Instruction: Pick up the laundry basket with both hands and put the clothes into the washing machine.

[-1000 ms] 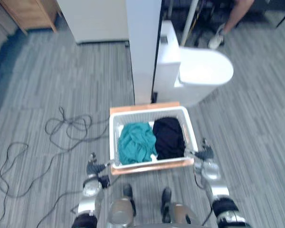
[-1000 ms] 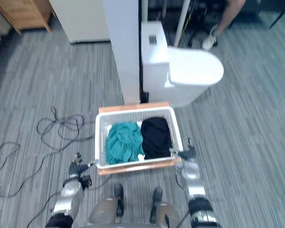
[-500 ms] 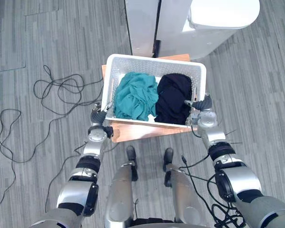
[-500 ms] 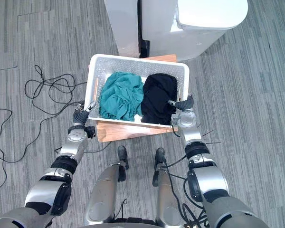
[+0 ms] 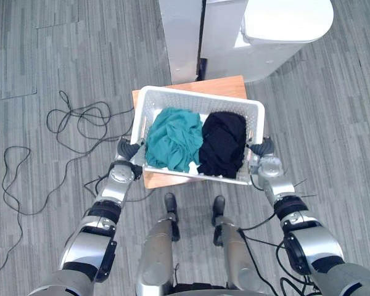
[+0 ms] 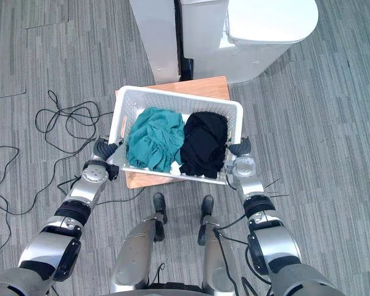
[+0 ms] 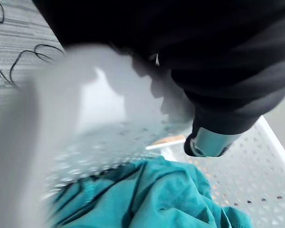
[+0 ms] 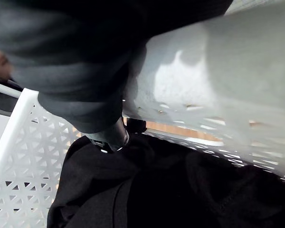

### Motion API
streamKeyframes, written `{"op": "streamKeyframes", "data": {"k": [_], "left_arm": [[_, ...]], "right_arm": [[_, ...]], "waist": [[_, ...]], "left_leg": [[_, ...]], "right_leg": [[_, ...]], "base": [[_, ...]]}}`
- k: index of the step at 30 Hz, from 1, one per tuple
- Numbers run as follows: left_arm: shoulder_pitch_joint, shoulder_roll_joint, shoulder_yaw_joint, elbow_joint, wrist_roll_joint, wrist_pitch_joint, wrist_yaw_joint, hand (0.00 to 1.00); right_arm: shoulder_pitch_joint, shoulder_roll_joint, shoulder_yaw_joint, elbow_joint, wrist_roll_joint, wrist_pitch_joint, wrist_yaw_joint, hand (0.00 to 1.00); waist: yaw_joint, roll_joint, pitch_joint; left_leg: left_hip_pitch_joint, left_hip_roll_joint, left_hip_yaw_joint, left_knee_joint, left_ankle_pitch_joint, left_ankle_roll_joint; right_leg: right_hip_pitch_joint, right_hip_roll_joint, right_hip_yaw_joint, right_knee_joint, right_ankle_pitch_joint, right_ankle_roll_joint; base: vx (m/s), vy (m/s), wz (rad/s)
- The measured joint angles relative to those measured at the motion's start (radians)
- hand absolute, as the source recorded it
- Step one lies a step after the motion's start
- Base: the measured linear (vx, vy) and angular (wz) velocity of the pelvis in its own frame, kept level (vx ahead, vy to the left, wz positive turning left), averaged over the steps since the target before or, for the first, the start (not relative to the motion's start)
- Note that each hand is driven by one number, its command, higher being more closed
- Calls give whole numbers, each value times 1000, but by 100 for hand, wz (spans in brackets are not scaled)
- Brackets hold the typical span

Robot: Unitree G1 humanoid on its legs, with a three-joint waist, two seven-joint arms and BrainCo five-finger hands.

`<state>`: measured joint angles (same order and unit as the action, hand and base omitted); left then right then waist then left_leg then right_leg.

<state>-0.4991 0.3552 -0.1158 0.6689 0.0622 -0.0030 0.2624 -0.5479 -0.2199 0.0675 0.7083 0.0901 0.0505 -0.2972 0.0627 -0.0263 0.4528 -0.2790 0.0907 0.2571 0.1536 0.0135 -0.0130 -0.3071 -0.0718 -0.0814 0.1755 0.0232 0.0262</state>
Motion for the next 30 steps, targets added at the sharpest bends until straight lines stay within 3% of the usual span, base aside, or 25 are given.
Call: {"op": "streamKeyframes", "data": {"k": [5, 10, 14, 19, 22, 23, 24, 25, 26, 27, 28, 29, 30], "left_arm": [[229, -38, 35, -264, -12, -2, 0, 100], [491, -149, 56, -462, -24, -4, -23, 100], [604, -180, 54, -559, -52, -6, -51, 100], [669, -204, 45, -622, -56, -8, -88, 100], [695, -211, 45, -629, -92, -7, -87, 100], [694, -212, 45, -629, -92, -7, -88, 100], [694, -212, 46, -630, -92, -8, -87, 100], [693, -210, 51, -631, -92, -8, -86, 100], [694, -210, 52, -631, -92, -7, -86, 100], [691, -212, 52, -631, -92, -7, -87, 100], [691, -212, 53, -631, -91, -7, -87, 100], [691, -212, 57, -631, -91, -7, -86, 100], [689, -212, 59, -631, -91, -7, -86, 100]], "right_arm": [[187, 49, -61, -227, -4, 0, 4, 100], [437, 88, -116, -430, -75, -3, 20, 100], [564, 117, -133, -565, -114, -3, 46, 100], [704, 147, -161, -723, -152, -3, 69, 100], [743, 153, -159, -773, -160, -3, 84, 100], [742, 152, -160, -772, -160, -3, 83, 100], [739, 154, -159, -772, -160, -3, 83, 100], [736, 160, -158, -770, -160, -3, 83, 100], [736, 160, -158, -769, -160, -3, 83, 100], [728, 157, -160, -759, -160, -3, 81, 100], [713, 157, -161, -740, -160, -3, 81, 100], [701, 153, -161, -721, -159, -4, 81, 100], [697, 155, -161, -715, -159, -5, 81, 100]], "waist": [[-20, 0, -4], [-25, 2, -118], [-38, 7, -177], [-56, 5, -192], [-86, 3, -204], [-91, 7, -205], [-97, 11, -208], [-100, 3, -218], [-99, 2, -222], [-101, 0, -224], [-101, 2, -226], [-101, 1, -233], [-100, -3, -242]], "left_leg": [[80, -8, 0, -44, 0, -1], [151, -21, -14, -84, -7, -7], [192, -21, -13, -85, -31, -7], [255, -19, 95, -63, -83, -8], [260, 30, 265, 70, -181, -4], [262, 46, 297, 81, -197, -3], [270, 77, 355, 93, -209, 2], [286, 107, 460, 112, -222, 6], [292, 110, 484, 112, -224, 7], [320, 122, 557, 111, -230, 10], [346, 138, 615, 114, -234, 3], [363, 158, 661, 133, -246, -16], [377, 193, 712, 190, -273, -41]], "right_leg": [[82, 2, -2, -44, 0, 1], [158, 0, 7, -109, 4, 8], [191, 2, 43, -128, 8, 15], [190, 11, 152, -117, 17, 32], [159, 38, 273, -125, 32, 37], [154, 33, 241, -131, 19, 15], [135, 19, 146, -116, 11, -38], [90, -38, -113, -46, -6, -67], [86, -53, -176, -27, -15, -80], [77, -108, -381, 31, -50, -126], [85, -144, -506, 63, -69, -150], [103, -162, -591, 81, -72, -153], [111, -154, -625, 75, -38, -98]], "base": [[49, 12, 1], [128, 35, -5], [73, 19, -30], [-34, 50, -69], [-45, 65, -152], [-65, 46, -151], [-42, 36, -186], [-25, 31, -173], [22, 15, -186], [44, -11, -150], [58, -36, -187], [101, -111, -181], [159, -165, -178]]}}
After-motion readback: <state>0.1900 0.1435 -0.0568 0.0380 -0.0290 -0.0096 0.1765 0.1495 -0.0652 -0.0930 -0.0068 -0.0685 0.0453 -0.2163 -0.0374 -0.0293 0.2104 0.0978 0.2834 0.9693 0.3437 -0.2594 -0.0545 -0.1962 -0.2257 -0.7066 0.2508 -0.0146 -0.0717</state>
